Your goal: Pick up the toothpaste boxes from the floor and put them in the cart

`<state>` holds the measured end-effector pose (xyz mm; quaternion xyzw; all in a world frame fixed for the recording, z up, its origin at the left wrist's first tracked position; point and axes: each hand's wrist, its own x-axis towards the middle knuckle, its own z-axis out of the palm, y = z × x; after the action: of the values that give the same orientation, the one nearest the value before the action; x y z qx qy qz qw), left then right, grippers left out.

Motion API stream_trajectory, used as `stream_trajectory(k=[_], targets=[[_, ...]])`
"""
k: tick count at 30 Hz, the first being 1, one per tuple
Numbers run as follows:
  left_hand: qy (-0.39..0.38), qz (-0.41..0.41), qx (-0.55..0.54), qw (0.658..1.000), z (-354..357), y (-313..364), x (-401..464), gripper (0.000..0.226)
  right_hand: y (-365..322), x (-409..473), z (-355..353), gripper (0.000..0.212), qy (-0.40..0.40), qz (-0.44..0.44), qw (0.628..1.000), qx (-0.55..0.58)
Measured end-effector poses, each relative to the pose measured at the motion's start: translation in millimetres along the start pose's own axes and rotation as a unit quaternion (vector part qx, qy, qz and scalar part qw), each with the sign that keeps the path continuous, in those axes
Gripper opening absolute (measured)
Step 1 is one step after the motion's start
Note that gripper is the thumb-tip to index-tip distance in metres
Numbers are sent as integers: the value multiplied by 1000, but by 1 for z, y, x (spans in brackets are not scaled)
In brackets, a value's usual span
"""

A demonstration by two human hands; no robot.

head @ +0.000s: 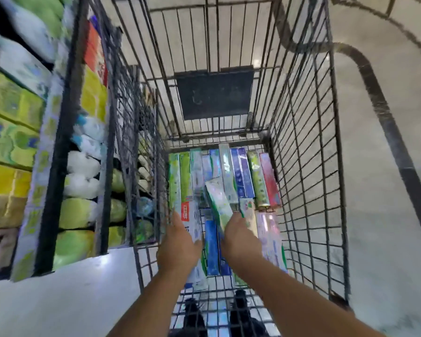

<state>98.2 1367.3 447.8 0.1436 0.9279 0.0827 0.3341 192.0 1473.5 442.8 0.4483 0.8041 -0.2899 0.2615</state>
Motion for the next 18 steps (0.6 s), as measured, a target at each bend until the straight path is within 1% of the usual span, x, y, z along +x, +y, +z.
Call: stream_trajectory(k=[2,4,6,9,10,12,14,17,18], targets=[[3,-21,-11,1000,12,-7,2,94,0,3,20,36,22,16,996,83],[-3,-23,-6,1000,22,-11,6,93,-2,4,35,30,12,10,996,87],[-19,-29,12,999,30,-11,9,90,-4,3,44,31,-11,-18,998,64],[-39,-59,23,997,39,-14,13,79,-8,4,50,44,-55,-64,996,42],[-39,-70,22,997,40,-15,12,73,-11,3,50,43,-68,-70,994,57],[-36,-90,15,995,39,-14,8,60,-16,1,50,34,-86,-76,989,94],[-42,-81,35,995,36,-11,2,56,-20,-1,50,30,-102,-82,984,124],[-59,-61,55,995,25,-7,-7,46,-23,-6,47,36,-128,-91,979,129],[-65,-58,53,995,20,-6,-9,43,-23,-7,45,35,-133,-93,979,126]])
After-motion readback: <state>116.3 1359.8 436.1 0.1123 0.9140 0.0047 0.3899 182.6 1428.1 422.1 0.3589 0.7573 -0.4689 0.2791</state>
